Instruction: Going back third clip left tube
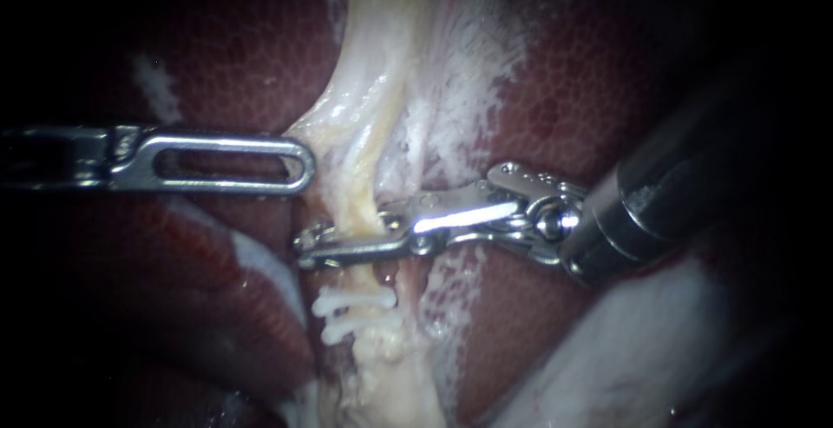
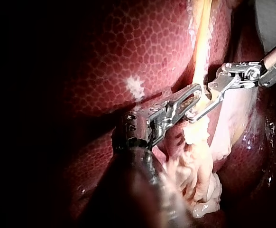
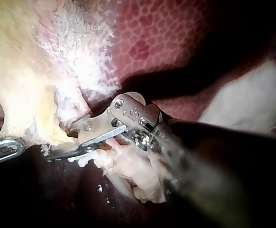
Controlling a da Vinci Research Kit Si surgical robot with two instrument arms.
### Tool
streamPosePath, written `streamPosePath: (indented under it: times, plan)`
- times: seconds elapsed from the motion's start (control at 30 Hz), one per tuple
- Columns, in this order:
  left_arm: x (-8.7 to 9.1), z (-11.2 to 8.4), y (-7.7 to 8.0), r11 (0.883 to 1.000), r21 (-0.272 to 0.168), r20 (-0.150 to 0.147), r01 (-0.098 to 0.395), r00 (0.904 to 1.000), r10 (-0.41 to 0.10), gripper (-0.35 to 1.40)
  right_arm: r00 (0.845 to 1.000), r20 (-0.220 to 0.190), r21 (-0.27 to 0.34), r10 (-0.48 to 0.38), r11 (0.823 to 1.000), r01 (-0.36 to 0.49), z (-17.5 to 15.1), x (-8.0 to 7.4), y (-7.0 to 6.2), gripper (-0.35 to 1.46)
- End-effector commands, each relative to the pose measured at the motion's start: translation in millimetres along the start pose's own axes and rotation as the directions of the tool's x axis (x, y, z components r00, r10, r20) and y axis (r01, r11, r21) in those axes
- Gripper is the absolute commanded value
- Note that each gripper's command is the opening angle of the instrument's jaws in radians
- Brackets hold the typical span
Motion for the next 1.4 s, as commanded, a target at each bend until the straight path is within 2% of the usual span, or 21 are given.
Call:
streamPosePath:
  times: [0.03,0.1,0.17,0.27,0.33,0.37,0.47,0.57,0.63,0.7,0.83,1.07,1.3,1.4]
  plan:
    - [0.0,-0.1,0.0,1.0,0.0,0.0,0.0,1.0,0.0,-0.35,1.0,0.004,0.001,-0.019,1.0,0.019,0.4,0.0,-0.3,0.13]
    - [0.0,-0.1,0.0,1.0,0.0,0.0,0.0,1.0,0.0,-0.35,0.996,0.001,0.005,-0.09,0.996,0.09,0.9,0.1,-0.6,0.45]
    - [0.0,-0.1,0.0,1.0,0.0,0.0,0.0,1.0,0.0,-0.35,0.99,-0.009,0.011,-0.137,0.99,0.137,1.5,0.2,-0.7,0.51]
    - [0.0,-0.1,0.0,1.0,0.0,0.0,0.0,1.0,0.0,-0.35,0.973,-0.016,0.009,-0.231,0.973,0.231,2.1,0.4,-0.7,0.56]
    - [0.0,-0.1,-0.1,1.0,0.0,0.0,0.0,1.0,0.0,-0.35,0.956,-0.018,-0.017,-0.294,0.956,0.293,2.4,0.6,-0.4,0.58]
    - [0.0,-0.1,-0.1,1.0,0.0,0.0,0.0,1.0,0.0,-0.35,0.941,-0.016,-0.028,-0.339,0.941,0.338,2.4,0.6,-0.2,0.6]
    - [0.0,-0.1,-0.2,1.0,0.0,0.0,0.0,1.0,0.0,-0.35,0.915,-0.008,-0.031,-0.404,0.914,0.404,2.2,0.7,0.2,0.6]
    - [0.1,-0.1,-0.1,1.0,0.0,0.0,0.0,1.0,0.0,-0.35,0.895,-0.002,-0.032,-0.447,0.894,0.446,2.1,0.7,0.4,0.6]
    - [0.1,-0.1,-0.1,1.0,0.0,0.0,0.0,1.0,0.0,-0.35,0.873,0.003,-0.032,-0.488,0.872,0.488,2.0,0.7,0.5,0.6]
    - [0.1,-0.1,-0.1,1.0,0.0,0.0,0.0,1.0,0.0,-0.35,0.858,0.007,-0.032,-0.514,0.857,0.513,1.9,0.7,0.6,0.6]
    - [0.1,-0.2,-0.1,1.0,0.001,0.0,0.0,1.0,0.0,-0.35,0.846,0.01,-0.033,-0.534,0.845,0.534,1.2,0.6,0.7,0.6]
    - [0.1,-0.3,-0.1,1.0,0.001,-0.001,0.0,1.0,0.0,-0.35,0.847,0.011,-0.06,-0.532,0.845,0.532,-1.5,-0.1,0.4,0.6]
    - [0.1,-0.3,-0.1,1.0,0.001,-0.001,0.0,1.0,0.0,-0.35,0.852,0.011,-0.093,-0.524,0.848,0.522,-5.3,-0.8,-0.8,0.6]
    - [0.1,-0.3,-0.1,1.0,0.001,-0.001,0.0,1.0,0.0,-0.35,0.842,0.015,-0.103,-0.54,0.837,0.538,-7.0,-0.9,-1.5,0.6]
